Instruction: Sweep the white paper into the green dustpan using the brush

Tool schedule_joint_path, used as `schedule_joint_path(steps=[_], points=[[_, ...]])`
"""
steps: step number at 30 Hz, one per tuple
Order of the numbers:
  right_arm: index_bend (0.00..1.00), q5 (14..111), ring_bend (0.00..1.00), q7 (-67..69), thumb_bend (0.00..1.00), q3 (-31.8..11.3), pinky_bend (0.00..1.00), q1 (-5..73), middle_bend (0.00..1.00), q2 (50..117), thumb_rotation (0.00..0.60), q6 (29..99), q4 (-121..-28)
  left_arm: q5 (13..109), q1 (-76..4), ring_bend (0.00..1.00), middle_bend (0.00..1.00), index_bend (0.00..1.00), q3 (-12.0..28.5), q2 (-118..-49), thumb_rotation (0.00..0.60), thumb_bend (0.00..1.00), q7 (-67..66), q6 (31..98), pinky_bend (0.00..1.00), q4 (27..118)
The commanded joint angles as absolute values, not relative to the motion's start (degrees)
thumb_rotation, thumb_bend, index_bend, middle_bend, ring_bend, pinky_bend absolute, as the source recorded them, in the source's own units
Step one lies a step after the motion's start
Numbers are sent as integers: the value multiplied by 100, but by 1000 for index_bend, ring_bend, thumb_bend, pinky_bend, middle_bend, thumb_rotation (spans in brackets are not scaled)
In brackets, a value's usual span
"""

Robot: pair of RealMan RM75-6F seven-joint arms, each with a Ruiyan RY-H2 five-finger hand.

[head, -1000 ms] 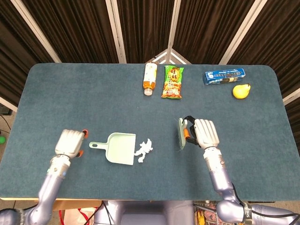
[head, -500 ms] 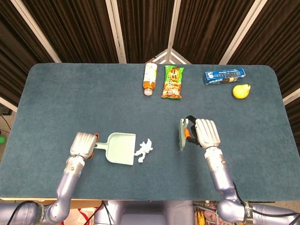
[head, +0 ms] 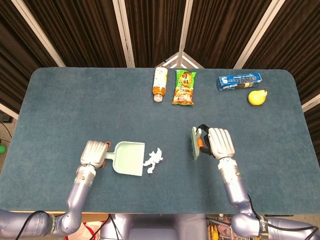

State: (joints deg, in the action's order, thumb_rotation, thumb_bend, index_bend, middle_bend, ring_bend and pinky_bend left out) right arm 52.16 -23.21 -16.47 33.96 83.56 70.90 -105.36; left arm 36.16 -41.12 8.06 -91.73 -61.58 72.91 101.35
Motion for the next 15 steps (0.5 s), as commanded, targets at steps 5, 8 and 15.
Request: schedule_joint_path(steps=[5, 8, 15], points=[[951, 5292, 979, -2280, 523, -1573, 909, 3362, 928, 8322, 600, 7105, -10581, 3462, -4199, 1000, 1000, 498, 747, -9380, 600, 440, -6150, 7320, 989, 9912], [952, 5276, 980, -2257, 523, -1598, 909, 3403, 928, 8333, 600, 7047, -10520, 3585, -4205, 1000, 1000, 592, 735, -9458, 600, 515, -6027, 7364, 998, 9858], [952, 5373, 980, -2280, 524, -1577, 909, 3441, 928, 8358, 600, 7071, -10694, 3680, -4292, 1000, 1000, 652, 766, -9504, 600, 553, -6044, 7484, 1000, 9988]])
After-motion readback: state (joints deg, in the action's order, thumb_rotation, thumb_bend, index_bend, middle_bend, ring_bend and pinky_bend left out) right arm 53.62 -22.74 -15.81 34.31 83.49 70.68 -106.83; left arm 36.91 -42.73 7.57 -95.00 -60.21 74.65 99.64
